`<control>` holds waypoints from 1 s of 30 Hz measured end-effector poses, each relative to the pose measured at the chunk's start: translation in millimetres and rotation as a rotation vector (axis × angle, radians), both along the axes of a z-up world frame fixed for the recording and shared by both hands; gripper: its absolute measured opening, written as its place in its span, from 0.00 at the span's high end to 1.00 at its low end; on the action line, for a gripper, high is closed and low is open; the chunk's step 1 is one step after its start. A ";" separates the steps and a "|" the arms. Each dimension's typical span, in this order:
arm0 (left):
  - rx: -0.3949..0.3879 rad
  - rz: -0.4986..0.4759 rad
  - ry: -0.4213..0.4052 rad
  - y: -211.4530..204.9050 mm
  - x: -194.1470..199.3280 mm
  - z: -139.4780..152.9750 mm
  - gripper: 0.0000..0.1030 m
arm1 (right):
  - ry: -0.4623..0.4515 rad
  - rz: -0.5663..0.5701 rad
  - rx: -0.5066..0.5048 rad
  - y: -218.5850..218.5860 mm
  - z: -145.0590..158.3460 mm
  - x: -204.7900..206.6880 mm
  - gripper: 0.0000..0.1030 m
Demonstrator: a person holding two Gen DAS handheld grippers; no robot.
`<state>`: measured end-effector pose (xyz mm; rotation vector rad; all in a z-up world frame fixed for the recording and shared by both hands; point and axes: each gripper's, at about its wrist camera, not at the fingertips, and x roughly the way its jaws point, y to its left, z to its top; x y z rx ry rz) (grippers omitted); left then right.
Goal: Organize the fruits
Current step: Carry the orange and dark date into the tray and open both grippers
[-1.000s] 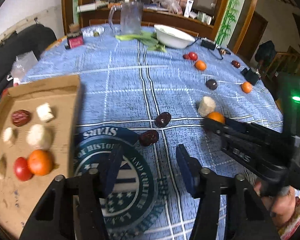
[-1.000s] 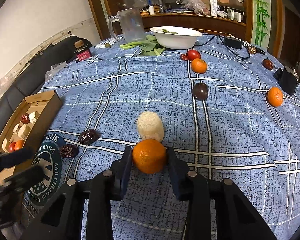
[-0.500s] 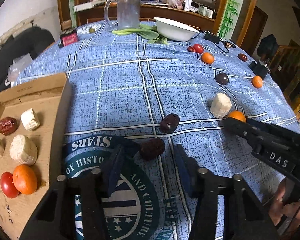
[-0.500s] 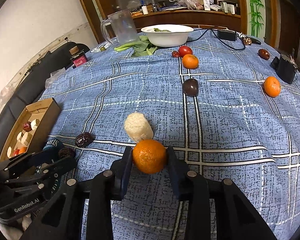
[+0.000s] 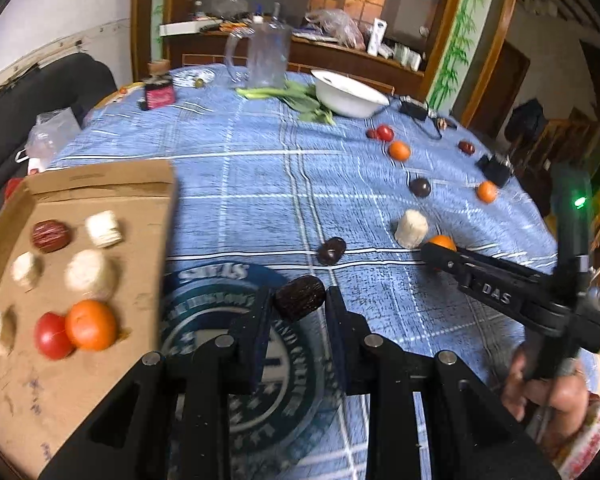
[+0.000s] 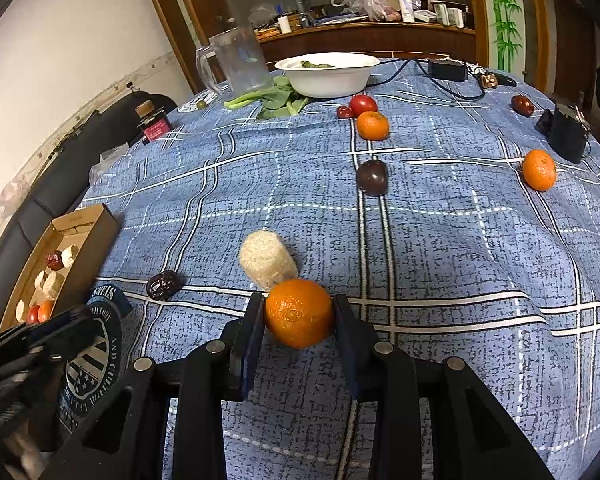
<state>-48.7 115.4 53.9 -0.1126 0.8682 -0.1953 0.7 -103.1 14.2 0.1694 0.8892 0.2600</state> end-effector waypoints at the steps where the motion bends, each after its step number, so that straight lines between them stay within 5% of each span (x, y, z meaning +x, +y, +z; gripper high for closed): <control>1: -0.011 0.008 -0.003 7.2 -4.7 3.6 0.75 | -0.004 -0.005 -0.003 -0.8 0.5 -0.7 0.65; 9: -0.014 0.154 -0.023 93.6 -45.7 17.7 0.75 | -0.052 -0.048 0.021 -3.2 19.0 -28.6 0.65; 19: -0.010 0.372 0.020 191.0 -68.8 2.8 0.75 | -0.097 0.266 0.090 128.8 74.3 -75.1 0.64; 24: -0.025 0.384 0.042 206.0 -69.9 -7.1 0.75 | -0.034 0.438 0.047 217.8 57.1 -89.8 0.64; 30: -0.066 0.374 0.044 214.9 -64.9 -11.8 0.74 | -0.005 0.506 -0.061 269.6 26.8 -97.3 0.64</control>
